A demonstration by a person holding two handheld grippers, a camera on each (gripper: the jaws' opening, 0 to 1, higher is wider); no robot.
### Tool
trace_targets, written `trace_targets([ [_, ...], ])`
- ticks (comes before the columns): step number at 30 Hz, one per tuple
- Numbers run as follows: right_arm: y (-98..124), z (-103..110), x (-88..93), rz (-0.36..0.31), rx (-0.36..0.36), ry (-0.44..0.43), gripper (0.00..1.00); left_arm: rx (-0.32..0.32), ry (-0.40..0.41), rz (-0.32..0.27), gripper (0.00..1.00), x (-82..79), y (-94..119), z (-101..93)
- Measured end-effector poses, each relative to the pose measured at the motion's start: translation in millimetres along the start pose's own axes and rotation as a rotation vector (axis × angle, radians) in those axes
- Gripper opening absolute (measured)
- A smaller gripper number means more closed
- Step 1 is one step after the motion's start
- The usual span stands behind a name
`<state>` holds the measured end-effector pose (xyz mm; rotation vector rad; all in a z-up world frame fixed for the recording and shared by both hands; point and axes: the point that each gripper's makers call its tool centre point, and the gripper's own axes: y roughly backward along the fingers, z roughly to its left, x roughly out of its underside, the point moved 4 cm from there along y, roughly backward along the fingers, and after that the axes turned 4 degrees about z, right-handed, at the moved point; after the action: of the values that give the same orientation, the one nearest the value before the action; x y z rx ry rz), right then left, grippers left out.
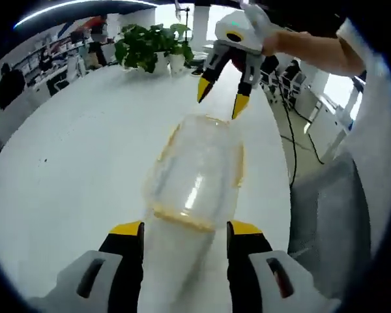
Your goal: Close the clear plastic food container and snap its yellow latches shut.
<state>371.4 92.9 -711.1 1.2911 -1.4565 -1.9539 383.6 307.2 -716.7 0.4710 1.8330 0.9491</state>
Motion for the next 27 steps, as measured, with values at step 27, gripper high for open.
trace_targets([
  [27, -35.1, 12.1, -0.5, -0.015, -0.025, -0.669, 0.35, -0.077, 0.587, 0.077, 0.34, 17.5, -24.5, -5.4],
])
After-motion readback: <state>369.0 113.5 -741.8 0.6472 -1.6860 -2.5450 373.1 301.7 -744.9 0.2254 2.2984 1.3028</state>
